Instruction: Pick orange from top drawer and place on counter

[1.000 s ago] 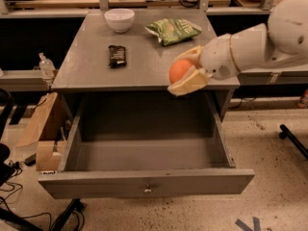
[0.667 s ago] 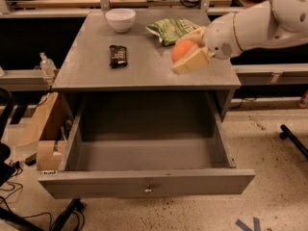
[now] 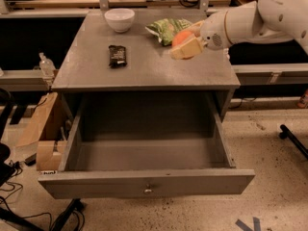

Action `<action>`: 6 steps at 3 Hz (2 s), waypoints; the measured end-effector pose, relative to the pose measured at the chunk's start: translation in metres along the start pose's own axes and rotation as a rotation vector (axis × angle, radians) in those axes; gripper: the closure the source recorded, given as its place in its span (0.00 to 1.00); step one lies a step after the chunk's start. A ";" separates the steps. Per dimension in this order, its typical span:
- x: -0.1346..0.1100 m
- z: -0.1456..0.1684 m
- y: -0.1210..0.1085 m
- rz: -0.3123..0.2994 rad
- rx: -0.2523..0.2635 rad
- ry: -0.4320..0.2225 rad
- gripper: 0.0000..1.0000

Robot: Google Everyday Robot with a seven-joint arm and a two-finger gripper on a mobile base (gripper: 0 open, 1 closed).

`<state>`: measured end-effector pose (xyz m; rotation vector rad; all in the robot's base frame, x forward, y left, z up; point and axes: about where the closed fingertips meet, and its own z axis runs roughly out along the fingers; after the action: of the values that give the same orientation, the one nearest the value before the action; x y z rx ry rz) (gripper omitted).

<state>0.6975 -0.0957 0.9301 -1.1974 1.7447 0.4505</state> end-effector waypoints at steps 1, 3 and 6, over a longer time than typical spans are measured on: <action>0.032 0.026 -0.013 0.092 0.036 -0.043 1.00; 0.068 0.061 -0.013 0.171 0.049 -0.091 0.74; 0.066 0.067 -0.009 0.170 0.038 -0.092 0.00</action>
Offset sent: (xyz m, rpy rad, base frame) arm 0.0458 0.0031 -0.1424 0.2473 0.0909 -0.1508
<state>0.7331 -0.0863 0.8429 -0.9904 1.7745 0.5621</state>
